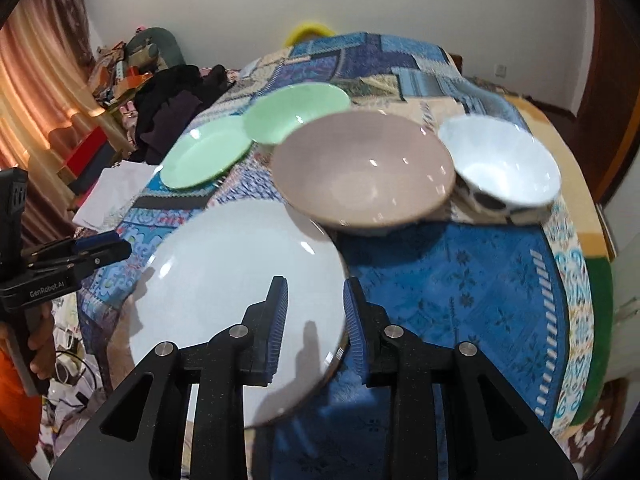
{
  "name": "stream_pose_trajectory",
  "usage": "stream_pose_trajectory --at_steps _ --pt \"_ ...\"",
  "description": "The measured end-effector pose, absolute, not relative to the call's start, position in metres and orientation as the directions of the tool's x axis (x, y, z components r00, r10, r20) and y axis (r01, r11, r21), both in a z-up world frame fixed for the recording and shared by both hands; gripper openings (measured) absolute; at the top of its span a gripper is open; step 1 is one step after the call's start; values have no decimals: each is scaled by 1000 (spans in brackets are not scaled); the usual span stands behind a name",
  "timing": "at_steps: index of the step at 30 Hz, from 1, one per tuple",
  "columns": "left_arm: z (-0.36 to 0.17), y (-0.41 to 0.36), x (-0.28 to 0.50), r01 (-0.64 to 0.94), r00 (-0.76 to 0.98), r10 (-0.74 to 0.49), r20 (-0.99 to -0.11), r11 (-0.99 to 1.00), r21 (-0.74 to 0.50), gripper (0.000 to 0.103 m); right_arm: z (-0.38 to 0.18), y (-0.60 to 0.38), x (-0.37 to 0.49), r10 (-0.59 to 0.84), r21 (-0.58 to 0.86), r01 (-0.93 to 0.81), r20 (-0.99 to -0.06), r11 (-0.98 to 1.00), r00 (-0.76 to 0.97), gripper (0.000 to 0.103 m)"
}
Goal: Organize plates and bowls
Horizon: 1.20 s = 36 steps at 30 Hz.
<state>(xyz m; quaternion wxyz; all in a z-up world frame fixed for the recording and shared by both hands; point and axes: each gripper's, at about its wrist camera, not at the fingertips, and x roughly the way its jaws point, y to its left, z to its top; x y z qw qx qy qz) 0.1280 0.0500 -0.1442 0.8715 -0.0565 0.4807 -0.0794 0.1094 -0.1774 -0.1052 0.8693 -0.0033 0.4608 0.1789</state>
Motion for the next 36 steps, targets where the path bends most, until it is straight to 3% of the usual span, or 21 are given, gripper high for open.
stream_pose_trajectory --at_steps 2,5,7,12,16,33,36 --pt "-139 56 128 74 547 -180 -817 983 -167 46 -101 -169 114 319 158 -332 -794 930 518 43" --pt "-131 70 131 45 576 -157 -802 986 -161 48 -95 -154 122 328 139 -361 -776 922 539 47" --pt "-127 80 134 17 595 -134 -793 988 -155 64 -94 -143 128 338 137 -379 -772 915 538 52" --pt "-115 108 144 -45 649 -70 -758 991 -130 76 -92 -114 147 364 127 -430 -766 894 529 61" --pt "-112 126 160 -71 663 -24 -748 993 -94 86 -96 -91 163 370 120 -458 -778 881 509 62" --pt "-173 192 256 -113 569 16 -822 992 -58 86 -153 -13 242 321 124 -490 -883 863 342 62" --pt "-183 202 271 -117 552 3 -834 990 -73 80 -157 -5 246 316 124 -489 -889 863 332 58"
